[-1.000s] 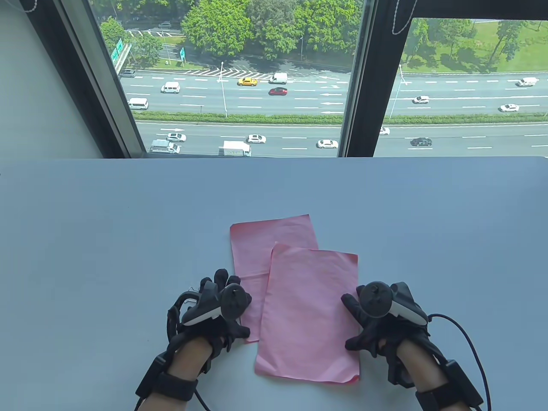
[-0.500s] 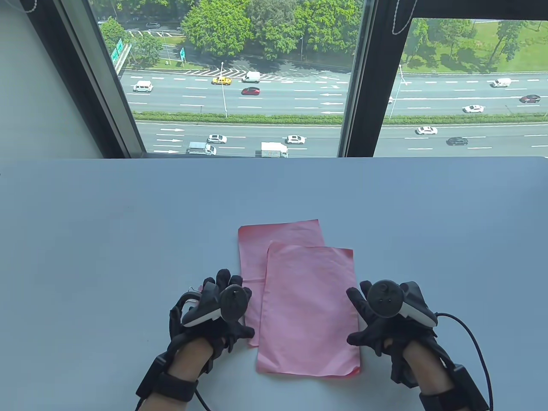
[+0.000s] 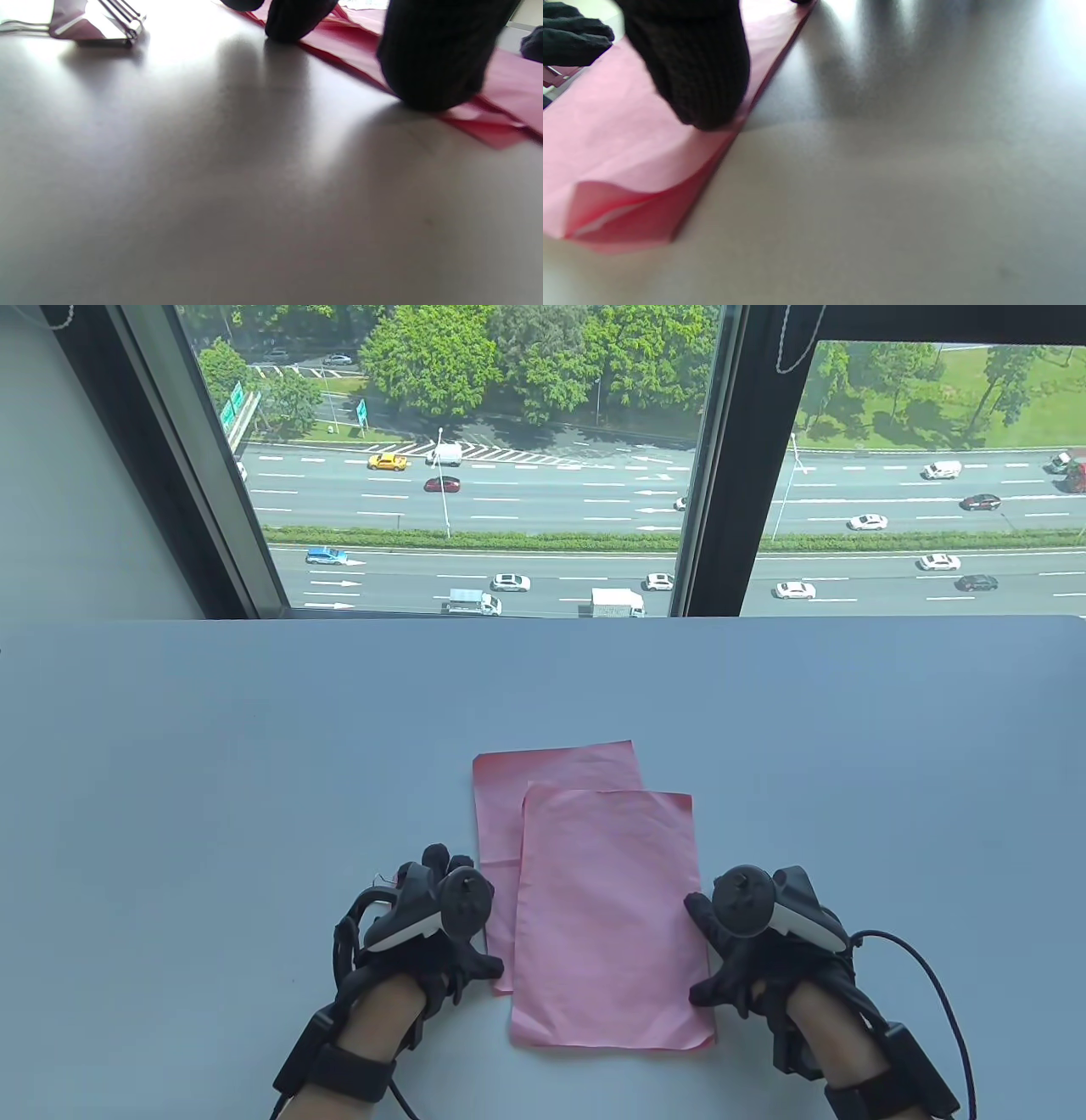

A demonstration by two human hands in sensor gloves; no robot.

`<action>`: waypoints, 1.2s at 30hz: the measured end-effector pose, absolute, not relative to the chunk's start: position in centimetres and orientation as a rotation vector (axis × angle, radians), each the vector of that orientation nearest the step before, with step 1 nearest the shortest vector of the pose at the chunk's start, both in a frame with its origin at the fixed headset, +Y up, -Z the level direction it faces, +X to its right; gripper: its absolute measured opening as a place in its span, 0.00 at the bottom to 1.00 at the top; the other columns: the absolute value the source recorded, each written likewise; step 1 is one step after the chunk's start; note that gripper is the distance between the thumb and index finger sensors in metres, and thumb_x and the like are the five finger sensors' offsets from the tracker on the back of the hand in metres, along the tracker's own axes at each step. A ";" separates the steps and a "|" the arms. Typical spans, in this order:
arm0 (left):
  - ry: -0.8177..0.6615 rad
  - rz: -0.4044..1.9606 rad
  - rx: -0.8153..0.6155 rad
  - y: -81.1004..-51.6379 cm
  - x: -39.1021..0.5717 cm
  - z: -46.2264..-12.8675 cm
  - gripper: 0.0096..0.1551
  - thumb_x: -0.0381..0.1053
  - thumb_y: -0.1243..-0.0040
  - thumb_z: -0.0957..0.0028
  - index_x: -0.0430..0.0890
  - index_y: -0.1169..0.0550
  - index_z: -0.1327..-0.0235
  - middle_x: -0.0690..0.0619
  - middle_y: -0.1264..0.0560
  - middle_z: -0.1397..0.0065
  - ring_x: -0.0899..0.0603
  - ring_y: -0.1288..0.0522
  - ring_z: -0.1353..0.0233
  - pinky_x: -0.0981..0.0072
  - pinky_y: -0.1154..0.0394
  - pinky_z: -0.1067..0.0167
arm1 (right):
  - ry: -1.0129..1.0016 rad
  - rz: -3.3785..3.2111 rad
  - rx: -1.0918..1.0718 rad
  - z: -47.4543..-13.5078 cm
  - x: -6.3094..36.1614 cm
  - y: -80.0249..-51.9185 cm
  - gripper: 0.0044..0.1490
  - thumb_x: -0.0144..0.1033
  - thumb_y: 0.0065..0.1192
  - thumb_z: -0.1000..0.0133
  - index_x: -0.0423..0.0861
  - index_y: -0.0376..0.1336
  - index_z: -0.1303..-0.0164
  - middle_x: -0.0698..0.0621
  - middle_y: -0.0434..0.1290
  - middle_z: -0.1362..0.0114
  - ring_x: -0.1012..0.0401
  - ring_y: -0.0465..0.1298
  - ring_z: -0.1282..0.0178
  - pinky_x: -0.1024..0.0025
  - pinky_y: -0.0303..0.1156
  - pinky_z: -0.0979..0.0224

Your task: Clip paper with binder clip (Left hand to clip)

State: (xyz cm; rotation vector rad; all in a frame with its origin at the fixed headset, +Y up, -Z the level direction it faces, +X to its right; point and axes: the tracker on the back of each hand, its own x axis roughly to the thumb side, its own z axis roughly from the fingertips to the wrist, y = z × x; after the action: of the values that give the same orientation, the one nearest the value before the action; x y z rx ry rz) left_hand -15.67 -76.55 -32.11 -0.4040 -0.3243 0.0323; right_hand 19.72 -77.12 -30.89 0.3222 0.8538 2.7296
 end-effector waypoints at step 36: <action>-0.385 0.050 -0.442 -76.9 -15.2 -31.9 0.56 0.71 0.33 0.58 0.56 0.42 0.18 0.47 0.55 0.12 0.35 0.69 0.20 0.36 0.64 0.28 | 0.772 2.707 0.301 -31.4 20.4 -77.0 0.64 0.54 0.72 0.52 0.46 0.38 0.19 0.39 0.29 0.19 0.33 0.30 0.24 0.29 0.34 0.30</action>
State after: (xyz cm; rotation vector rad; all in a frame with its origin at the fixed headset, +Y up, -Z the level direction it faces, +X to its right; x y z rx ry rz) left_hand -15.19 -76.92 -31.94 -0.4419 -0.3855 0.0499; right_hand 20.44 -77.02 -31.43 0.3011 0.7722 2.7071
